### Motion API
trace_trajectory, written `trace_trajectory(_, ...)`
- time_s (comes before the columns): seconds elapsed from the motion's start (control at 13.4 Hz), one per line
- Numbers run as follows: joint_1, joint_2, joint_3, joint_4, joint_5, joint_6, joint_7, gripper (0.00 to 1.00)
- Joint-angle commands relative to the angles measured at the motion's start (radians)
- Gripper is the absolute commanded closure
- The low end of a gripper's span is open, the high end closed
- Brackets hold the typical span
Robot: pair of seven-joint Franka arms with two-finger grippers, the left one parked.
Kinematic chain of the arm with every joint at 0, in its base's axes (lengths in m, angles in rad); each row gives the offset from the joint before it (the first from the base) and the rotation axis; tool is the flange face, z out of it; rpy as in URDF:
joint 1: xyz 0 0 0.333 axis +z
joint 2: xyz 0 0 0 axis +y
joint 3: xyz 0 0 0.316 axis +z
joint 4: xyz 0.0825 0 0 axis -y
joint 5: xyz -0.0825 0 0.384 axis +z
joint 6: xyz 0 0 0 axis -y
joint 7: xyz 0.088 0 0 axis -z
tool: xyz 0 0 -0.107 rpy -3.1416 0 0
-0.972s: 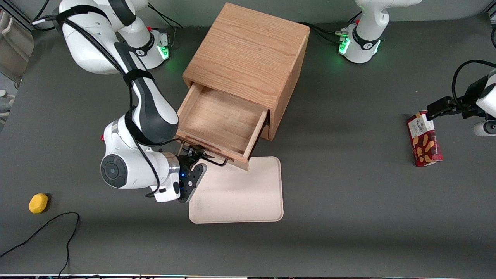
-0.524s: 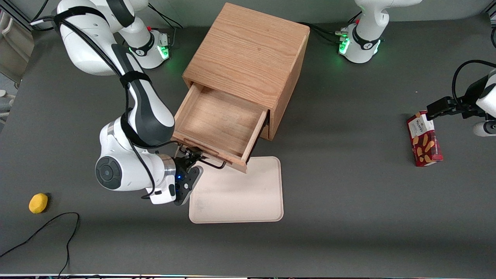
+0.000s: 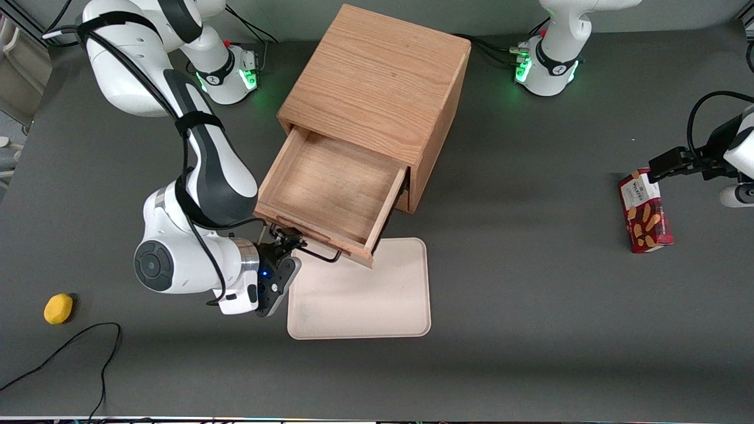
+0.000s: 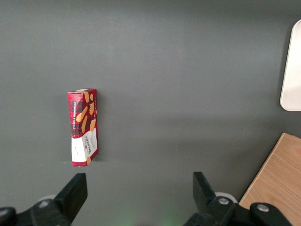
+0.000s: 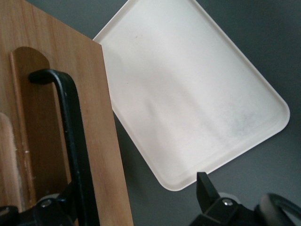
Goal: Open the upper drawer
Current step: 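Keep pulling the upper drawer further out with the right gripper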
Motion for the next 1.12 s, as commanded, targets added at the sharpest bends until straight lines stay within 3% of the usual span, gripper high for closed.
trace_trajectory(0.0,-0.008,0.025,0.004,0.039,-0.01,0.021,-0.016,0.0)
trace_trajectory(1.05,-0.057,0.032,0.008,0.037,0.004,0.09,-0.013,0.0)
